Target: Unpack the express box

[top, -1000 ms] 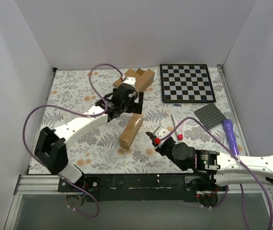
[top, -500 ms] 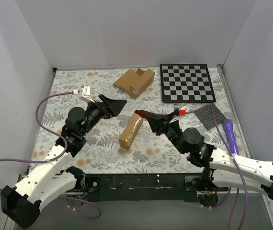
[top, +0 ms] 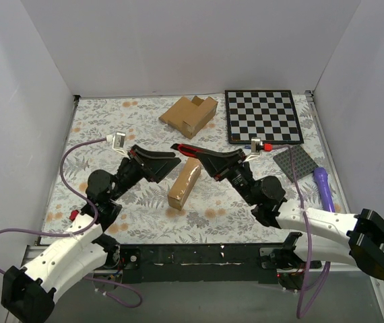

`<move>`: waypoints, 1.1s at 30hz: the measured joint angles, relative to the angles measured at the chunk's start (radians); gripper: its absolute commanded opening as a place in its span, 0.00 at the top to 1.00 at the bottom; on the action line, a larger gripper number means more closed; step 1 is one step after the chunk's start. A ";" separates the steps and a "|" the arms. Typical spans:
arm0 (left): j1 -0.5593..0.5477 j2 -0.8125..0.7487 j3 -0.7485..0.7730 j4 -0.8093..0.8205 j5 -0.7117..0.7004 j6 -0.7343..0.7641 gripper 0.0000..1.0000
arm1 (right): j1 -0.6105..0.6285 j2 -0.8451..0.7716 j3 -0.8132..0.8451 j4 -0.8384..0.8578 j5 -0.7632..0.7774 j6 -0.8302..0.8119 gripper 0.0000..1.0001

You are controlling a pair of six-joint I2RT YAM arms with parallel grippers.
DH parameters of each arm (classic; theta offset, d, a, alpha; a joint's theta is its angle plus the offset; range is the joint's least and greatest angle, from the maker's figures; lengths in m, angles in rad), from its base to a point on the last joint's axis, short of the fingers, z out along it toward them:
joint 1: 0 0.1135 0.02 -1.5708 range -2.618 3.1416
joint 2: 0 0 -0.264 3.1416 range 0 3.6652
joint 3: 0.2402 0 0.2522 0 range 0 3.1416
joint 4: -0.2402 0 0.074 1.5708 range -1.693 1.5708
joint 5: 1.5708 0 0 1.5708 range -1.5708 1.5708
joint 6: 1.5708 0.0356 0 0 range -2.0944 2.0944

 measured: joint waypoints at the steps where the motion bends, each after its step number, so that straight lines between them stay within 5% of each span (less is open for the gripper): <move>1: 0.000 0.000 -0.003 0.016 0.007 -0.005 0.08 | -0.002 0.011 0.000 0.024 -0.011 0.018 0.99; 10: -0.014 0.053 -0.003 0.135 0.013 -0.018 0.16 | -0.006 0.113 0.000 0.137 -0.126 0.127 0.99; 24: -0.040 0.086 -0.046 0.236 0.006 -0.040 0.55 | -0.012 0.113 0.000 0.164 -0.188 0.146 0.99; 33: -0.053 0.063 -0.085 0.247 -0.006 -0.047 0.59 | -0.016 0.149 0.002 0.195 -0.201 0.180 0.99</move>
